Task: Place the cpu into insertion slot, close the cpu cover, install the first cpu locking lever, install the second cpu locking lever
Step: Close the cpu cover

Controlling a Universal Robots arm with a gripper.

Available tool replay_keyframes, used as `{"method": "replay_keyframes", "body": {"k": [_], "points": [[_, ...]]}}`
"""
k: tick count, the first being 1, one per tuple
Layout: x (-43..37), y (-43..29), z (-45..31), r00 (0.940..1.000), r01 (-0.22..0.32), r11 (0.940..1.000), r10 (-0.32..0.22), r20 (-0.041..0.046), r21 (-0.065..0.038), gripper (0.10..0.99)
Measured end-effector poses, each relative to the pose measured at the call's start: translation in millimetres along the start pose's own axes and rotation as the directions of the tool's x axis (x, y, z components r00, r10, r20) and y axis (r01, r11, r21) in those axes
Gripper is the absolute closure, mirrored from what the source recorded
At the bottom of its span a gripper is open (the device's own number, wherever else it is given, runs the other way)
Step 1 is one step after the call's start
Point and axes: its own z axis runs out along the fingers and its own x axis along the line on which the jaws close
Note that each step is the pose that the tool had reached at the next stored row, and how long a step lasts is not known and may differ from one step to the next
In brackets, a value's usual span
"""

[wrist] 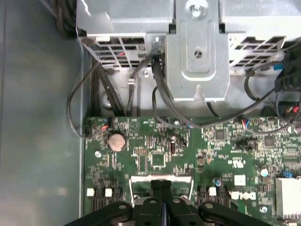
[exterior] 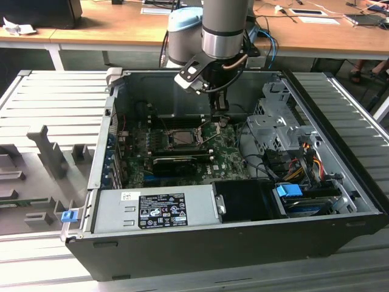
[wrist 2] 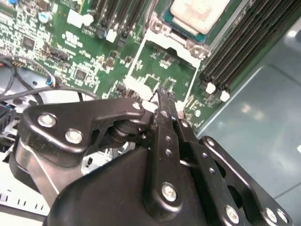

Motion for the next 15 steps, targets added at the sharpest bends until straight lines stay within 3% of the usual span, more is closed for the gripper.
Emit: {"method": "replay_keyframes", "body": {"k": [5, 7, 11, 15], "points": [[0.0, 7.7, 3.1, 1.0, 0.0, 1.0, 0.0, 0.0027, 0.001, 0.98], [0.2, 17.2, 3.9, 1.0, 0.0, 1.0, 0.0, 0.0053, 0.007, 0.98], [0.2, 32.8, 7.4, 0.9999, 0.002, 0.9994, -0.002, 0.01, 0.035, 0.98], [0.0, 32.7, 15.4, 0.9999, 0.005, 0.9992, -0.005, 0.0099, 0.038, 0.98]]}}
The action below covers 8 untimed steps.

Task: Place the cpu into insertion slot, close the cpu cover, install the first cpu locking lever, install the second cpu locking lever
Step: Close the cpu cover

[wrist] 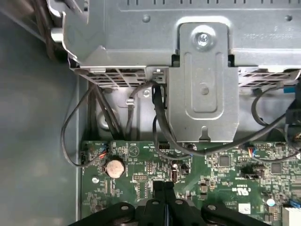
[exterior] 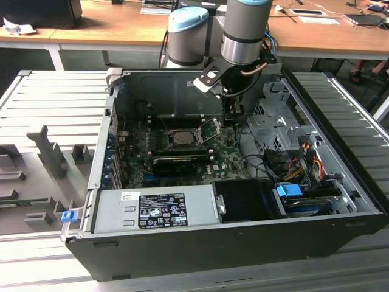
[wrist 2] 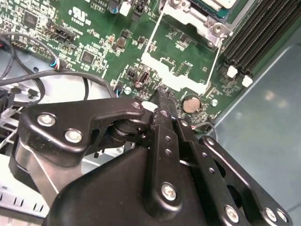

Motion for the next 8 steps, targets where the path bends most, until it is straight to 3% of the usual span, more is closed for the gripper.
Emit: {"method": "replay_keyframes", "body": {"k": [1, 2, 5, 6, 8], "points": [[0.0, -0.1, 1.7, 1.0, 0.001, 1.0, -0.001, -0.0001, 0.001, 0.98], [-0.1, -0.1, 2.5, 1.0, 0.002, 0.9999, -0.002, 0.0001, 0.011, 0.98], [0.0, 0.0, 0.9, 1.0, 0.001, 0.9986, -0.001, 0.0003, 0.053, 0.98], [0.0, 0.0, -2.1, 1.0, 0.001, 0.9983, -0.001, 0.0001, 0.057, 0.98], [0.1, -1.9, -2.9, 1.0, 0.001, 0.9983, -0.001, 0.0004, 0.057, 0.98]]}}
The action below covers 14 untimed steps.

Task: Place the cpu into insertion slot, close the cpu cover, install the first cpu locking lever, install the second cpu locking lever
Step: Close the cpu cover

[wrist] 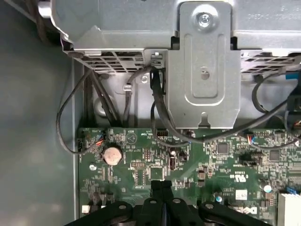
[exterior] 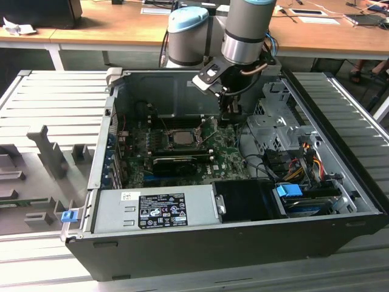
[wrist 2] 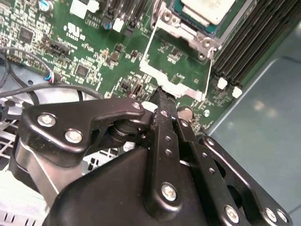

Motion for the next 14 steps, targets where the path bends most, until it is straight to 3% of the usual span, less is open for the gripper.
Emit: {"method": "replay_keyframes", "body": {"k": [7, 14], "points": [[-0.1, -22.0, 0.5, 1.0, 0.0, 1.0, 0.0, 0.0002, 0.0, 0.98], [-0.2, -49.7, 2.9, 0.9998, 0.022, 0.9998, -0.022, 0.0008, 0.0, 0.98]]}}
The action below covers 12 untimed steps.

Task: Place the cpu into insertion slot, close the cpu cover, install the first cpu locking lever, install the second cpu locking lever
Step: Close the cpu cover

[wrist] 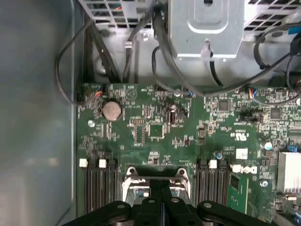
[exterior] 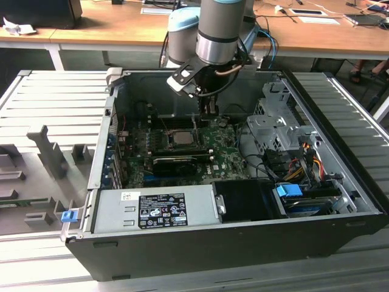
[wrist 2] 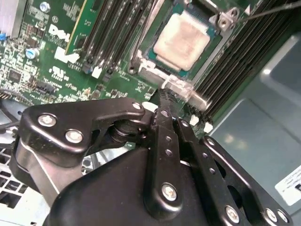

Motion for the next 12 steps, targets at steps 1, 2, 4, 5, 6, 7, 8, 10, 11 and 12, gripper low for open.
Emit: {"method": "replay_keyframes", "body": {"k": [1, 2, 4, 5, 6, 7, 8, 10, 11, 12], "points": [[0.1, -3.5, 0.8, 1.0, 0.006, 1.0, -0.006, 0.0, 0.0, 0.98], [0.1, -4.9, 2.0, 1.0, 0.01, 1.0, -0.01, 0.0002, 0.0, 0.98], [0.1, -7.0, 5.5, 0.9998, 0.018, 0.9998, -0.018, 0.0003, 0.0, 0.98], [0.1, -8.1, 7.2, 0.9998, 0.021, 0.9998, -0.021, 0.0004, 0.0, 0.98], [0.1, -10.0, 10.0, 0.9997, 0.026, 0.9997, -0.026, 0.0005, 0.0, 0.98], [0.1, -11.5, 13.4, 0.9993, 0.037, 0.9993, -0.037, 0.0007, 0.0, 0.98], [0.1, -12.5, 14.9, 0.999, 0.046, 0.999, -0.046, 0.001, 0.0, 0.98], [0.0, -15.0, 15.4, 0.9982, 0.06, 0.9982, -0.06, 0.0018, 0.001, 0.98], [0.1, -16.8, 15.5, 0.998, 0.064, 0.998, -0.064, 0.0018, 0.001, 0.98], [0.2, -19.5, 15.7, 0.9978, 0.066, 0.9978, -0.066, 0.0015, 0.001, 0.98]]}}
